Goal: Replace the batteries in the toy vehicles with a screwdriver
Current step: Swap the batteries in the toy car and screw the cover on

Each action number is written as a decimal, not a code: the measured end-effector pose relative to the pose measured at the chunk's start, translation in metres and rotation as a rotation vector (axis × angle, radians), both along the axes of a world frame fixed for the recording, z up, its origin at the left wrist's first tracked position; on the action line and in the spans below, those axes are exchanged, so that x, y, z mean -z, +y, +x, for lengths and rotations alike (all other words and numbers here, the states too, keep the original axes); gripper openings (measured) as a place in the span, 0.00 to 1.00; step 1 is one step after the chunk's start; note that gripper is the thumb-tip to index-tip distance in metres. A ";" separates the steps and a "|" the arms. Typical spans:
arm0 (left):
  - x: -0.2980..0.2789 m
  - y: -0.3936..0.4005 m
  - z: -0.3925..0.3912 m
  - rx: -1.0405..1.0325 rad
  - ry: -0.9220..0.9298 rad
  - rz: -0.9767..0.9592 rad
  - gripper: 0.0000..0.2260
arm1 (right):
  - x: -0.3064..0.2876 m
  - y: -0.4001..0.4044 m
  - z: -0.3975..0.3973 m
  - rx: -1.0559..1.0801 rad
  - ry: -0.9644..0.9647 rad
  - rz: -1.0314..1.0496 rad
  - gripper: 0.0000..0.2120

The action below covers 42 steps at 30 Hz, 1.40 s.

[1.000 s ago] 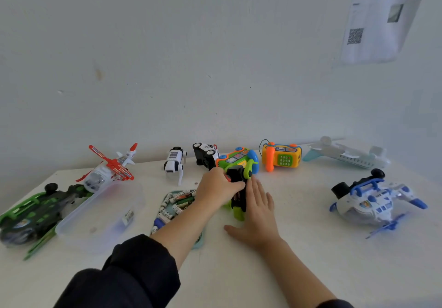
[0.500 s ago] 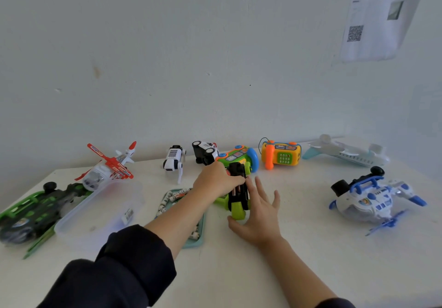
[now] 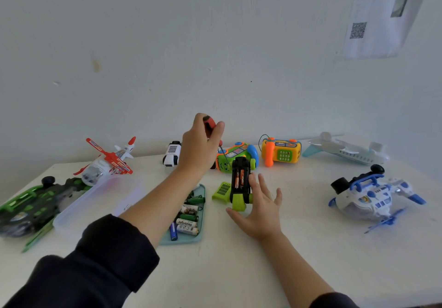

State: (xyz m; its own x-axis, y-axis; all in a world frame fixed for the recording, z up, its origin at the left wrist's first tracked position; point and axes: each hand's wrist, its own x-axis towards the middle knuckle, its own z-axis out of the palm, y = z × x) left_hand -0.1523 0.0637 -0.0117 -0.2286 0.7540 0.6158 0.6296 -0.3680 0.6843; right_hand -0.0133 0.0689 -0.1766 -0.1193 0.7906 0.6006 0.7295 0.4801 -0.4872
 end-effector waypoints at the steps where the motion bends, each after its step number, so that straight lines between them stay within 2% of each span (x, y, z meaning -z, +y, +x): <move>1: 0.006 -0.002 0.002 0.014 -0.055 0.033 0.06 | 0.000 0.000 -0.001 -0.003 0.004 -0.004 0.49; 4: 0.023 -0.004 0.007 0.061 -0.172 0.081 0.06 | -0.002 -0.001 -0.001 -0.014 0.011 -0.015 0.50; 9: 0.038 -0.001 0.012 0.061 -0.186 0.095 0.07 | -0.004 -0.003 -0.001 -0.048 0.000 -0.016 0.49; 22: 0.032 0.002 0.019 0.069 0.062 0.218 0.07 | -0.003 -0.003 -0.002 -0.064 -0.022 0.033 0.47; 28: 0.036 0.005 0.017 0.051 0.040 0.209 0.07 | -0.003 -0.003 -0.002 -0.065 -0.016 0.047 0.47; 32: 0.034 0.021 0.012 0.015 -0.092 0.056 0.07 | -0.003 -0.003 -0.002 -0.044 -0.001 0.090 0.46; 39: 0.011 0.053 -0.022 -0.134 -0.435 -0.463 0.07 | -0.005 -0.005 -0.003 -0.086 -0.155 0.085 0.44; 42: 0.017 0.054 -0.032 -0.126 -0.538 -0.521 0.10 | -0.006 -0.005 -0.003 -0.090 -0.185 0.095 0.44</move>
State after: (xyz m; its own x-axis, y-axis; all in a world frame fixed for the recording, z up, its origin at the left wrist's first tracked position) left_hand -0.1838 0.1173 -0.0286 -0.5007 0.8650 -0.0339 0.1756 0.1398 0.9745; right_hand -0.0159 0.0638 -0.1704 -0.3017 0.7127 0.6333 0.7546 0.5845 -0.2983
